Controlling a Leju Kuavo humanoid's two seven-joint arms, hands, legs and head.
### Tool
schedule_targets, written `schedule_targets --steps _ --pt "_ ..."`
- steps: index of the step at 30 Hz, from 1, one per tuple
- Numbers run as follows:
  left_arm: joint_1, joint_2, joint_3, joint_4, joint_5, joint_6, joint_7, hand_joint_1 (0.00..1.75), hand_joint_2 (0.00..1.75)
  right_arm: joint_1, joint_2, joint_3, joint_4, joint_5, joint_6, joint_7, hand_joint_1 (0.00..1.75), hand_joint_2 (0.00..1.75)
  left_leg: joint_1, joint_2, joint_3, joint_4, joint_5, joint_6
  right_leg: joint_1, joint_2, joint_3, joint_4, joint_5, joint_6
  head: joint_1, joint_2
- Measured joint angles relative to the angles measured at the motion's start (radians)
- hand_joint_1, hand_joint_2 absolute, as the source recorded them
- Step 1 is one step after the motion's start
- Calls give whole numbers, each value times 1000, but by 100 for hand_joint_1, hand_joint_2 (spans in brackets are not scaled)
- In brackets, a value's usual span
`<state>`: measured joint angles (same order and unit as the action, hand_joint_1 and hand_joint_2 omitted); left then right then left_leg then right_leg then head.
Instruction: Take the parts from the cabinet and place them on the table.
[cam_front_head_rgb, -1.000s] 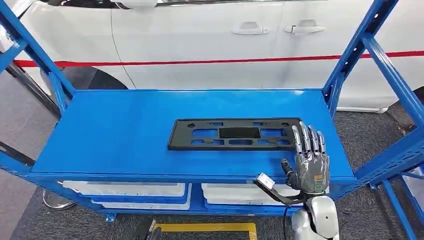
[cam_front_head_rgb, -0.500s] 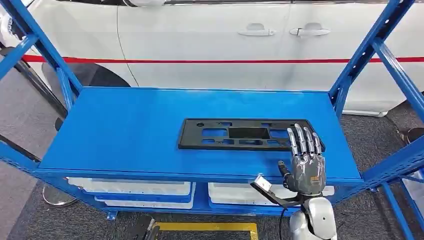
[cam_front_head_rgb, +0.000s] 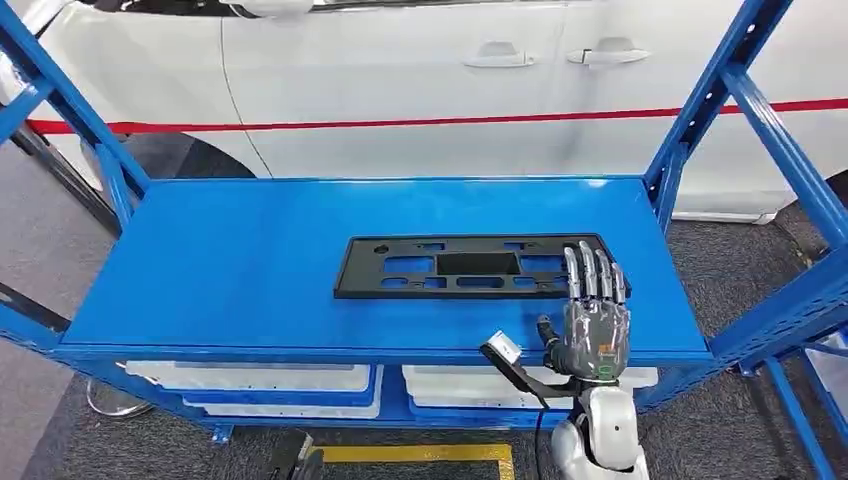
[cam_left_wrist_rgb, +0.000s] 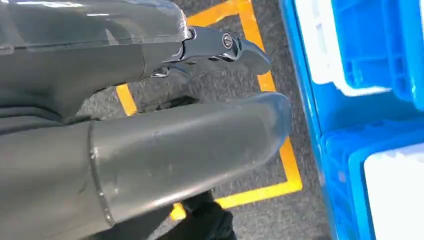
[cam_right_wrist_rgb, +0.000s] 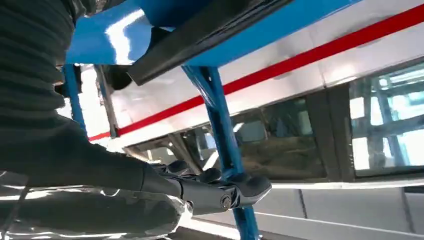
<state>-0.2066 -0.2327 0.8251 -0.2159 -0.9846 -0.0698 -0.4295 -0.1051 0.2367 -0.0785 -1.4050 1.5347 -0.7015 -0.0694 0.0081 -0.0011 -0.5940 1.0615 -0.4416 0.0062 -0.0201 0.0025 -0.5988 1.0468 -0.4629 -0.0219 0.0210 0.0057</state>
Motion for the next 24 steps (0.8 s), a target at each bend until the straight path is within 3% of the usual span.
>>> schedule_targets --steps 1,4,6,7,10,11,12,13,15,16,19,21,22,24 --pt "-3 0 0 0 0 0 0 0 0 -1 -22 39 5 0 0 36 0 175 -6 0 15 -34 -17 4 5 0 -1 1 -1 6 0 0" --pt "-4 0 -1 0 1 0 0 0 0 -1 -73 147 23 0 0 115 0 175 -12 -2 12 -38 -11 13 0 -2 -1 -9 6 25 0 0" --pt "-4 -2 -1 0 1 0 0 0 0 -2 -101 203 24 0 -1 156 0 175 0 1 26 -65 8 26 0 -4 2 0 0 37 1 0" --pt "-5 -2 -1 0 1 0 0 0 0 -6 -110 222 22 1 -1 166 0 175 -1 0 29 -72 10 31 3 -3 -12 29 -25 40 1 0" --pt "-6 -2 -2 0 4 -1 0 0 0 -8 -125 249 16 -1 -1 133 0 175 -4 2 25 -72 11 38 3 -2 -115 239 -130 41 1 0" --pt "-4 -2 -2 0 4 -1 0 0 0 -8 -125 248 12 -3 -1 107 0 175 -4 2 23 -69 11 38 3 -2 -136 279 -135 42 2 0" --pt "-3 -2 -2 0 4 -1 0 0 0 -9 -125 246 7 -5 -1 83 0 175 -4 2 23 -67 10 37 3 -3 -132 268 -114 43 2 0" --pt "-2 -2 -2 0 5 -1 0 0 0 -11 -125 242 0 -7 -1 54 0 175 -4 1 23 -64 9 35 2 -3 -104 213 -75 42 2 0" --pt "-3 -3 -3 0 7 -1 0 0 0 -18 -122 230 -13 -8 -1 17 0 175 -3 0 22 -51 1 28 -2 -3 -14 40 9 41 2 0" --pt "-3 -3 -3 0 7 -1 0 0 0 -24 -118 223 -16 -9 -1 5 0 175 -7 -1 15 -42 -4 22 0 -3 1 5 -8 36 2 0" --pt "-5 -3 -3 0 8 -1 0 0 0 -26 -104 207 -24 -9 -1 -36 0 175 -9 -1 11 -37 -6 8 8 1 -6 5 -1 19 1 0" --pt "-5 -2 -4 0 8 -1 0 0 0 -28 -92 200 -26 -8 -1 -50 0 175 -6 -1 8 -32 -13 -1 0 -1 -4 -3 6 6 1 0" --pt "-5 -3 -4 0 8 -1 0 0 0 -29 -89 198 -28 -8 -1 -53 0 175 -5 -1 -2 -3 -37 -8 -1 -1 -3 -5 7 2 0 0" --pt "-6 -3 -5 0 8 -1 0 0 0 -31 -82 197 -30 -7 -1 -56 0 175 0 0 -67 139 -115 -20 -1 -2 -6 -5 7 -3 0 0"
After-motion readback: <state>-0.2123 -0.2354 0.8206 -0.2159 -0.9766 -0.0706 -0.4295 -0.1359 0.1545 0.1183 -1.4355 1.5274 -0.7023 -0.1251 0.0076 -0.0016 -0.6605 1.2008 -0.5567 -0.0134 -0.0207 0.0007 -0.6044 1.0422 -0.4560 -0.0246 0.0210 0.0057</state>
